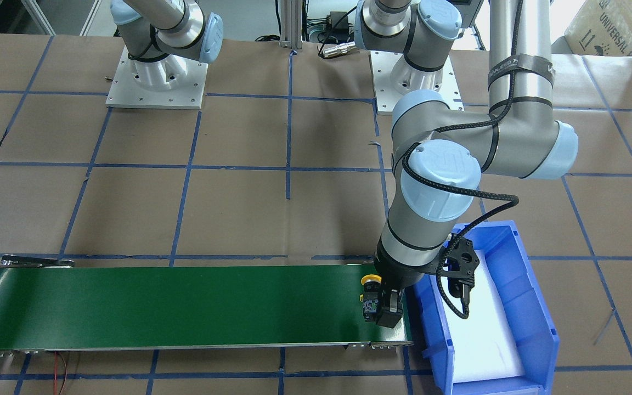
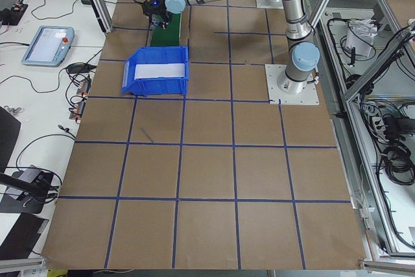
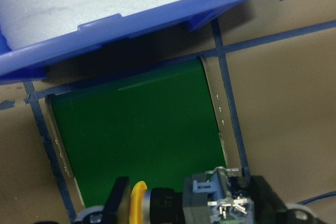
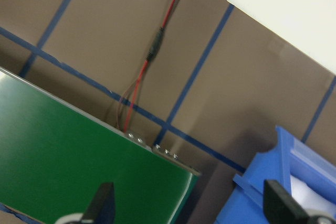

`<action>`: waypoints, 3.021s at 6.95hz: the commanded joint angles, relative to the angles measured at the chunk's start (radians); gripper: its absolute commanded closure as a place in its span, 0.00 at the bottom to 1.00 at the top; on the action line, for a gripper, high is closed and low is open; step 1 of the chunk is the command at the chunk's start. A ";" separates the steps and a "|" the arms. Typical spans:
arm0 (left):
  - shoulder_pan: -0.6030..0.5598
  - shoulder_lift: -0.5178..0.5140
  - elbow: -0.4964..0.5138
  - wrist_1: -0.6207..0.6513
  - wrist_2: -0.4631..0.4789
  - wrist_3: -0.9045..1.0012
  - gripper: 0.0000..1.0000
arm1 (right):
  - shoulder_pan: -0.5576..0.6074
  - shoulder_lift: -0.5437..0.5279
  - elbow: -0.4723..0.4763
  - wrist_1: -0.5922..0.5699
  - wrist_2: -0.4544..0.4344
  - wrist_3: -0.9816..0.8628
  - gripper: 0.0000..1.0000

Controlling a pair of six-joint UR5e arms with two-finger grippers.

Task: Transport two buttons from left to right
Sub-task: 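Carry the yellow-capped switch with the left gripper onto the conveyor end, then open the left gripper to release the yellow switch and rise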

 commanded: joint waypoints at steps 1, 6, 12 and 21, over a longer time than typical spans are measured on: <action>-0.004 -0.034 0.004 0.006 0.000 -0.001 0.24 | 0.123 -0.018 0.001 0.013 -0.016 0.108 0.00; -0.002 -0.044 -0.011 0.033 -0.005 0.005 0.00 | 0.169 -0.161 0.127 0.079 -0.092 0.161 0.00; 0.028 0.045 0.013 0.032 -0.003 0.356 0.00 | 0.169 -0.161 0.130 0.079 -0.092 0.159 0.00; 0.108 0.325 -0.099 -0.128 0.157 1.078 0.00 | 0.169 -0.169 0.155 0.080 -0.093 0.158 0.00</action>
